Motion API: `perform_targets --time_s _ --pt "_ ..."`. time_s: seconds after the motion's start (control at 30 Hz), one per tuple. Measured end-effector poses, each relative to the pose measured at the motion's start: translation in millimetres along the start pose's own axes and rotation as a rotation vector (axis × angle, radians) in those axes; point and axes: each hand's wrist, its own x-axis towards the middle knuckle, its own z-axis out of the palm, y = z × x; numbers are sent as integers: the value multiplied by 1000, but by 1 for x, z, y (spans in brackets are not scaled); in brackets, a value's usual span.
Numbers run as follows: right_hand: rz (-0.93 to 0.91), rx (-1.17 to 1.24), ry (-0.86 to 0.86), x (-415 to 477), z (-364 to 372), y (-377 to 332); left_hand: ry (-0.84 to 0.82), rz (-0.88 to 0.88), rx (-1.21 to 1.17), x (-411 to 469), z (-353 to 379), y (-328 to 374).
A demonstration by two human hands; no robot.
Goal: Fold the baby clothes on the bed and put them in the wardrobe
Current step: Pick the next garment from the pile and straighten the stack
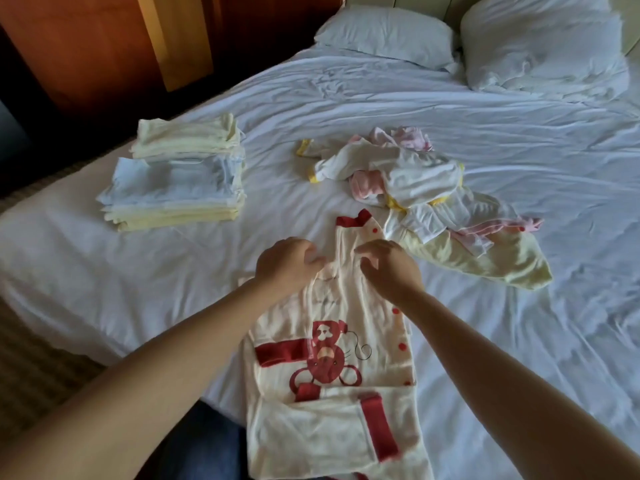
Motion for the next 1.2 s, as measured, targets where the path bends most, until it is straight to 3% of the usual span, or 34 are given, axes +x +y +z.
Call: perform_targets --time_s 0.17,0.4,0.57,0.73,0.97,1.2 --pt "183 25 12 52 -3 22 -36 -118 -89 55 28 16" --pt "309 25 -11 102 19 34 45 -154 -89 85 52 17" --pt "408 200 27 104 20 38 32 -175 -199 88 52 12" --pt "258 351 109 88 -18 33 97 -116 -375 73 26 28" --pt "33 317 96 20 -83 16 142 40 -370 13 -4 47" --pt "-177 50 -3 -73 -81 12 128 276 19 -59 -2 49"
